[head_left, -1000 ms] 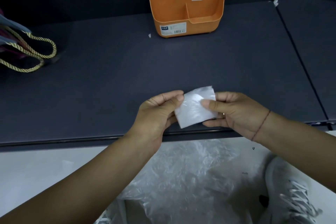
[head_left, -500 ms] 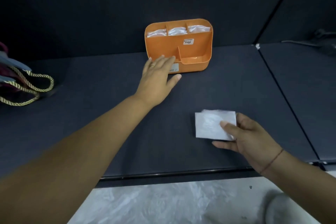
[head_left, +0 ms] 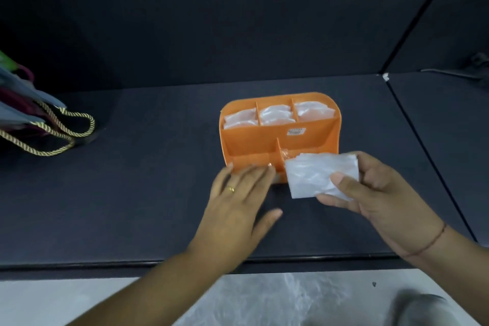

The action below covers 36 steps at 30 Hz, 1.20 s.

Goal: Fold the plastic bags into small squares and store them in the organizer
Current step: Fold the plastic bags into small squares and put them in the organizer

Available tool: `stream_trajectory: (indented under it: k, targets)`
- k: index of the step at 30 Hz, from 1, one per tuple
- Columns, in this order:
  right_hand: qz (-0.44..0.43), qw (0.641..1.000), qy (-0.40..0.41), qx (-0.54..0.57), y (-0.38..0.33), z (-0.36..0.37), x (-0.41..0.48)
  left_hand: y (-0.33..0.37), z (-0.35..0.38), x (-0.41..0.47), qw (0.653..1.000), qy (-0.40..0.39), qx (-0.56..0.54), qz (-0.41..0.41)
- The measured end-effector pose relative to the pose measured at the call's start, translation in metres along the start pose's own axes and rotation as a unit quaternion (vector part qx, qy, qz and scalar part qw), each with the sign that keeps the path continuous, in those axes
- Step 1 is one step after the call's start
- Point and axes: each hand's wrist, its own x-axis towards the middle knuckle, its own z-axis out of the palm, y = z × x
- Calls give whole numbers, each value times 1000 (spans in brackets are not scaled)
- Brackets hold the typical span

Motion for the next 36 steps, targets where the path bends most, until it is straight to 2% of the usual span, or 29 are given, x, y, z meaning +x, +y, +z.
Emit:
stream_trajectory:
  k: [3, 5, 8, 11, 15, 17, 22, 29, 36]
  targets:
    - [-87, 993, 2, -86, -19, 5, 1, 10, -1, -21, 1000, -9, 8, 19]
    - [-172, 973, 30, -151, -38, 9, 8, 10, -1, -25, 1000, -7, 18, 20]
    - [-300, 918, 58, -254, -66, 26, 29, 8, 0, -25, 999, -13, 40, 16]
    - [-364, 855, 23, -368, -73, 54, 59, 7, 5, -26, 997, -27, 65, 16]
    - [-295, 793, -72, -529, -63, 70, 71, 8, 7, -26, 997, -25, 71, 17]
    - [-268, 774, -114, -563, -61, 68, 68, 7, 7, -26, 997, -24, 75, 20]
    - [-223, 799, -211, -517, -62, 67, 70, 7, 8, -26, 997, -27, 76, 21]
    - [-203, 795, -172, -545, -80, 77, 91, 7, 9, -26, 996, -36, 84, 17]
    - [-198, 762, -177, -591, -93, 77, 100, 7, 10, -27, 995, -33, 90, 17]
